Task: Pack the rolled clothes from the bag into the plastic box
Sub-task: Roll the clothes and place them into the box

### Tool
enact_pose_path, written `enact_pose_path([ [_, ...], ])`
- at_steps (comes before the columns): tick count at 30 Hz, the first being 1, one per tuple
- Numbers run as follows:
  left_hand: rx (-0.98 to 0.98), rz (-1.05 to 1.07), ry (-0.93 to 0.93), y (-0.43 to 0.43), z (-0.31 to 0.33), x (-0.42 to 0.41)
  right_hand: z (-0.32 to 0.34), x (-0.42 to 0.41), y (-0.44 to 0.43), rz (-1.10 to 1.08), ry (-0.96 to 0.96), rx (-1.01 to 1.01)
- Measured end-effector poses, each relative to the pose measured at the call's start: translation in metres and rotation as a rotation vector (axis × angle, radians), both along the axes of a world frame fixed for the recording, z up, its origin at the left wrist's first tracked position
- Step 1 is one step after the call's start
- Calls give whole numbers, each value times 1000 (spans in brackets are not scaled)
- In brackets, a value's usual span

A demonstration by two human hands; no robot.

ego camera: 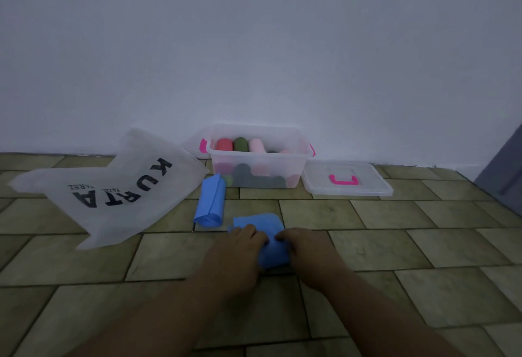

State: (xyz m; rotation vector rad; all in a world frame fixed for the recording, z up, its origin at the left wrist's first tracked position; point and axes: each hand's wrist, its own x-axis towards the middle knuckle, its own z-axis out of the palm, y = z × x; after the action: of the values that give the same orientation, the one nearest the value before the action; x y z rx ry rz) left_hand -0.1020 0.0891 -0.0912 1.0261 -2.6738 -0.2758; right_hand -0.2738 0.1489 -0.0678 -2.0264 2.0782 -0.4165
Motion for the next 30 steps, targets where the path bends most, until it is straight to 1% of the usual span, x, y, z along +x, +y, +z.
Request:
enact_pose_path([
  [3, 104, 88, -11, -14, 6, 0, -6, 2, -1, 29, 49, -86],
  [5, 50, 77, -62, -20, 9, -2, -8, 4, -4, 45, 92, -110],
  [7, -40, 33, -21, -19, 4, -3, -6, 5, -11, 44, 108, -103],
  [9, -55, 5, 16, -17, 1, -4, -4, 5, -19, 60, 145, -99],
  [10, -30, 16, 27, -18, 0, -4, -5, 5, -22, 69, 169, -92],
  [13, 63, 111, -2, -29, 8, -9, -9, 4, -30, 77, 270, -31],
  [15, 57, 158, -51, -33, 12, -13, -9, 4, -36, 87, 348, -28],
  [16, 51, 201, -36, -32, 13, -14, -7, 4, -39, 91, 363, -42],
  [18, 80, 395, 118, -28, 13, -14, -1, 6, -45, 86, 347, -50],
  [19, 131, 508, 230, -23, 14, -13, 2, 7, -48, 78, 337, -28],
  [20, 232, 593, 335, -19, 15, -14, 5, 8, -50, 62, 334, 11],
  [21, 398, 645, 454, -13, 15, -17, 9, 9, -52, 32, 325, 61],
  [23, 842, 677, 677, -5, 18, -27, 18, 11, -55, -38, 262, 171],
  [24, 1022, 679, 758, -3, 19, -32, 22, 13, -56, -55, 224, 229],
  [25, 1150, 691, 811, -3, 20, -36, 24, 14, -55, -56, 185, 292],
  [26, 1241, 707, 852, -4, 21, -38, 25, 16, -52, -59, 131, 344],
  [27, 1291, 713, 889, -5, 21, -40, 24, 17, -47, -79, 63, 370],
  [28, 1307, 713, 914, -5, 20, -40, 22, 18, -42, -111, -8, 369],
  [30, 1269, 696, 913, -5, 19, -41, 18, 18, -29, -146, -129, 335],
])
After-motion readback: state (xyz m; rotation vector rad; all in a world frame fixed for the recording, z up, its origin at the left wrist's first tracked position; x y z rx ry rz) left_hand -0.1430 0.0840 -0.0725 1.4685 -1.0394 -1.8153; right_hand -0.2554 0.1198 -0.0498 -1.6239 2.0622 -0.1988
